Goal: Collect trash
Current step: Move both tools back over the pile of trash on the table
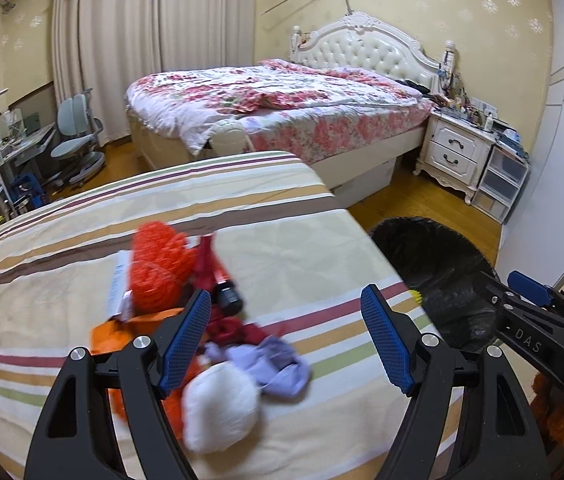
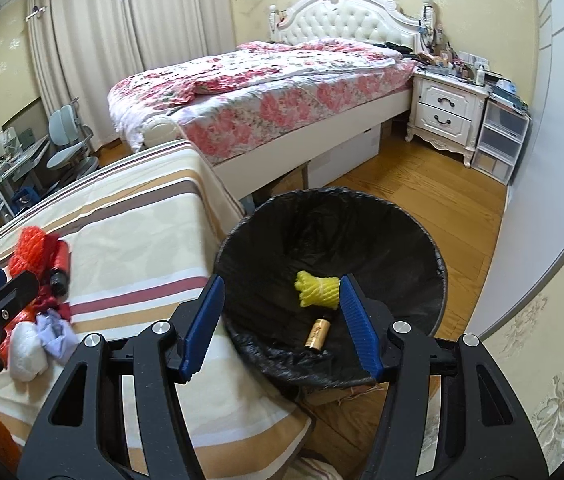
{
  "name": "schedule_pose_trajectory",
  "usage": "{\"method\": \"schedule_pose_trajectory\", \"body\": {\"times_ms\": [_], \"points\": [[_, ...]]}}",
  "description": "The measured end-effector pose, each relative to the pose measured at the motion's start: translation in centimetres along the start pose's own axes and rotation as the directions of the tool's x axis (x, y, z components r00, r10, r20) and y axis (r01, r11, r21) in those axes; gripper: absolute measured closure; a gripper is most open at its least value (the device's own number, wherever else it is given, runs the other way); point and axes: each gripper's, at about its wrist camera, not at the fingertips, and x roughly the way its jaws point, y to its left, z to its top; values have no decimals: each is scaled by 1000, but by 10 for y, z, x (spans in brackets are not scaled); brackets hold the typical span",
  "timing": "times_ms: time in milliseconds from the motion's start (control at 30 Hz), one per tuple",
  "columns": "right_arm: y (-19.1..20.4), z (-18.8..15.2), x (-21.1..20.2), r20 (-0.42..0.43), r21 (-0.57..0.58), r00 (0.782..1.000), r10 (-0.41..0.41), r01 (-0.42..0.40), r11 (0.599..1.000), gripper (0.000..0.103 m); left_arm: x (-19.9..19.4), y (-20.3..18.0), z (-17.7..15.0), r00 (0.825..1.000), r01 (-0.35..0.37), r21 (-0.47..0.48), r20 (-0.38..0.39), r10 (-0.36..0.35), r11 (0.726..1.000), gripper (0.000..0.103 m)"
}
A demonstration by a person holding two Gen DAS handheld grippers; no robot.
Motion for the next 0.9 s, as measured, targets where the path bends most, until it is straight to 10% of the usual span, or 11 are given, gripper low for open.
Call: {"method": "schedule_pose_trajectory", "body": {"times_ms": [900], "points": [[98, -41, -36, -34, -143, 989, 142, -146, 979, 44, -37, 107, -54, 990, -142, -153, -35, 139, 978, 28]]}}
